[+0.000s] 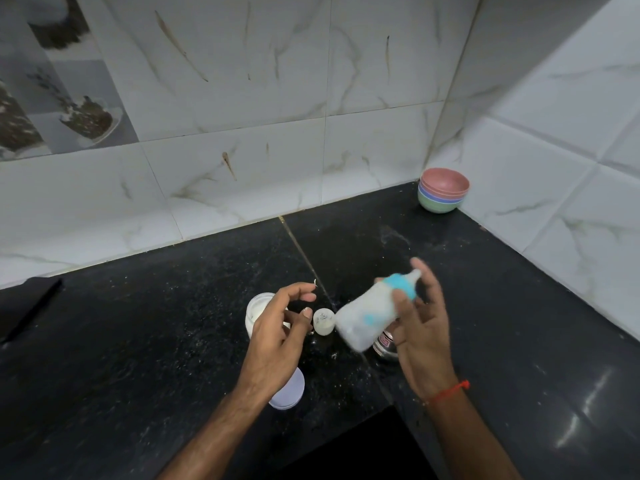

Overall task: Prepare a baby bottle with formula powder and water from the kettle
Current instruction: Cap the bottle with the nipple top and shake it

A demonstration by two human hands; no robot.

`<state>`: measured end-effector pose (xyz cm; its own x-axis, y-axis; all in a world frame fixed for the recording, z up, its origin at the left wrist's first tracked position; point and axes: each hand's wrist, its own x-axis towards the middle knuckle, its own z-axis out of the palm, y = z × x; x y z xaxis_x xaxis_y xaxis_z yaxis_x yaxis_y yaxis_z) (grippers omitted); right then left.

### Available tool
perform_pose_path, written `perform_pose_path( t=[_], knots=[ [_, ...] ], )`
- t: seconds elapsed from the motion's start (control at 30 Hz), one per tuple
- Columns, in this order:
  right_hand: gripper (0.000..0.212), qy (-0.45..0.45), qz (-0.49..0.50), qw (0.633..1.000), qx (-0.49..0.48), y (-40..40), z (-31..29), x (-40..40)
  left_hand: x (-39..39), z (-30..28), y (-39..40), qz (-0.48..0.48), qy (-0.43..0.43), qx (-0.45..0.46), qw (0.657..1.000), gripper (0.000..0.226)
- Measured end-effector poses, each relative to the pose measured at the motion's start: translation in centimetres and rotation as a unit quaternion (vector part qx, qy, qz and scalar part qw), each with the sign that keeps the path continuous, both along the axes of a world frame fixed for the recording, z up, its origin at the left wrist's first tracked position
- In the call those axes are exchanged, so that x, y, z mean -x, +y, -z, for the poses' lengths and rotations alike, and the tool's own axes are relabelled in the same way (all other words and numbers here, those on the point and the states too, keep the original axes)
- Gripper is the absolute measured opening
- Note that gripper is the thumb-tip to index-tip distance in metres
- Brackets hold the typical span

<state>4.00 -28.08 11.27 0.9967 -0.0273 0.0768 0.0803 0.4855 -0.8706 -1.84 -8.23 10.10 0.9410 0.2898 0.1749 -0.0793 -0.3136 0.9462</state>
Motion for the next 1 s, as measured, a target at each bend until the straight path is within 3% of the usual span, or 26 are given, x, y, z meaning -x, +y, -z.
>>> perform_pose_path(
  t=[0.07,0.2,0.37,0.47,0.53,0.67,0.83,0.93,1.0],
  knots=[
    [0.081,-0.023,-0.038,0.998,0.038,0.1,0.1,0.6,-0.2,0.1,0.0,-0.002,0.001,0.0,1.0,0.037],
    [0.056,0.054,0.102,0.988,-0.106,-0.6,0.1,-1.2,0.0,0.0,0.0,-0.003,-0.001,0.004,1.0,0.035],
    [0.086,0.037,-0.07,0.997,0.0,0.8,0.1,1.2,0.0,0.2,0.1,-0.003,0.006,0.002,1.0,0.035],
    [0.073,0.091,0.036,0.988,-0.12,0.4,0.4,0.0,0.1,0.0,0.1,-0.006,0.004,0.01,1.0,0.035],
    [0.069,0.108,0.041,0.98,-0.163,0.3,0.6,-0.7,0.2,0.0,0.1,-0.003,0.005,0.013,1.0,0.035],
    [0.073,0.059,-0.041,0.996,-0.048,0.8,-0.1,0.7,0.1,0.2,0.1,-0.007,0.004,0.007,1.0,0.035],
    [0.069,0.052,0.034,0.989,-0.133,0.2,-0.4,-0.4,0.3,0.1,0.1,-0.006,0.002,0.013,1.0,0.035],
    [0.09,0.022,-0.066,0.998,0.004,0.5,-0.2,0.4,0.3,0.3,0.0,-0.001,0.003,0.009,1.0,0.036],
    [0.094,0.01,-0.065,0.998,0.019,0.6,-0.3,0.7,0.3,0.3,0.1,-0.002,0.002,0.006,1.0,0.036]
  ],
)
